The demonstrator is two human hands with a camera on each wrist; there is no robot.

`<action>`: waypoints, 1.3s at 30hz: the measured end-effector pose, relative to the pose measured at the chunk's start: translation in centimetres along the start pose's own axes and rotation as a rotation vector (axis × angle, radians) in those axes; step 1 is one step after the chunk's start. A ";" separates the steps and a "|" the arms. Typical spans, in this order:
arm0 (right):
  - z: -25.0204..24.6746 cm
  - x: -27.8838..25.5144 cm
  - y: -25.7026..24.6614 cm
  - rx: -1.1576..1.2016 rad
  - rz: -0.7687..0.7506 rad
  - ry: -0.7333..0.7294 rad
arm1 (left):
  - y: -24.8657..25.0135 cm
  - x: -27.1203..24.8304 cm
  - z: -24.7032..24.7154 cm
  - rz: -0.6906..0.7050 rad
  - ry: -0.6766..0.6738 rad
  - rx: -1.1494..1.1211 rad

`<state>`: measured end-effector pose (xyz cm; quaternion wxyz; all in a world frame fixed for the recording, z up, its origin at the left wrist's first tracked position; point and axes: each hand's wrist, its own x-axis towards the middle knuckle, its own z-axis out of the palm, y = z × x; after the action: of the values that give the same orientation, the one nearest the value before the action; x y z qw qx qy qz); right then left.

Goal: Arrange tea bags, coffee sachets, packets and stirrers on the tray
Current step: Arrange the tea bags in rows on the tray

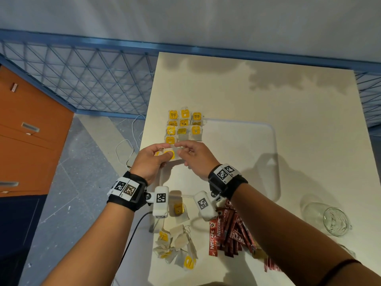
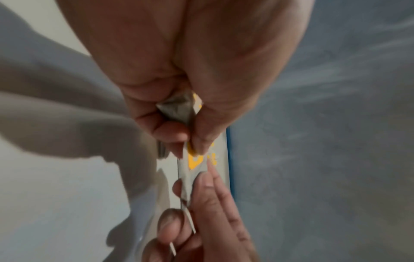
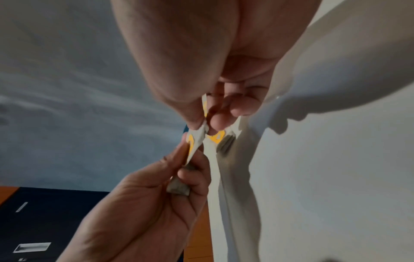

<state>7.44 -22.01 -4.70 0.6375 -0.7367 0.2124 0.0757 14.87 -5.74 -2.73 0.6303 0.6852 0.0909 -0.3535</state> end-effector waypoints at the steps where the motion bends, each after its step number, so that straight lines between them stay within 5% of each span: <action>1: -0.2 -0.2 0.3 -0.013 0.017 0.010 | 0.2 -0.1 0.1 0.005 -0.033 0.014; 7: -1.3 -1.3 1.5 -0.193 0.065 -0.067 | 0.2 -0.1 0.2 0.071 -0.112 0.118; 15: -1.8 -1.6 0.0 -0.154 -0.004 -0.135 | 0.4 0.3 0.7 0.063 -0.099 0.132; 23: -1.8 -0.5 -0.3 -0.234 0.017 -0.074 | 0.6 0.7 0.5 0.062 -0.074 0.111; 28: -1.9 1.4 0.1 -0.313 0.054 0.092 | 0.7 0.7 0.4 -0.008 0.024 -0.009; 39: -1.4 4.1 -0.4 -0.474 0.086 0.231 | 0.9 0.2 0.3 -0.142 -0.071 -0.388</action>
<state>11.05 -24.19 -5.63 0.4149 -0.8595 0.2911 0.0658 15.39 -6.29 -2.08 0.7268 0.5299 0.1831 -0.3967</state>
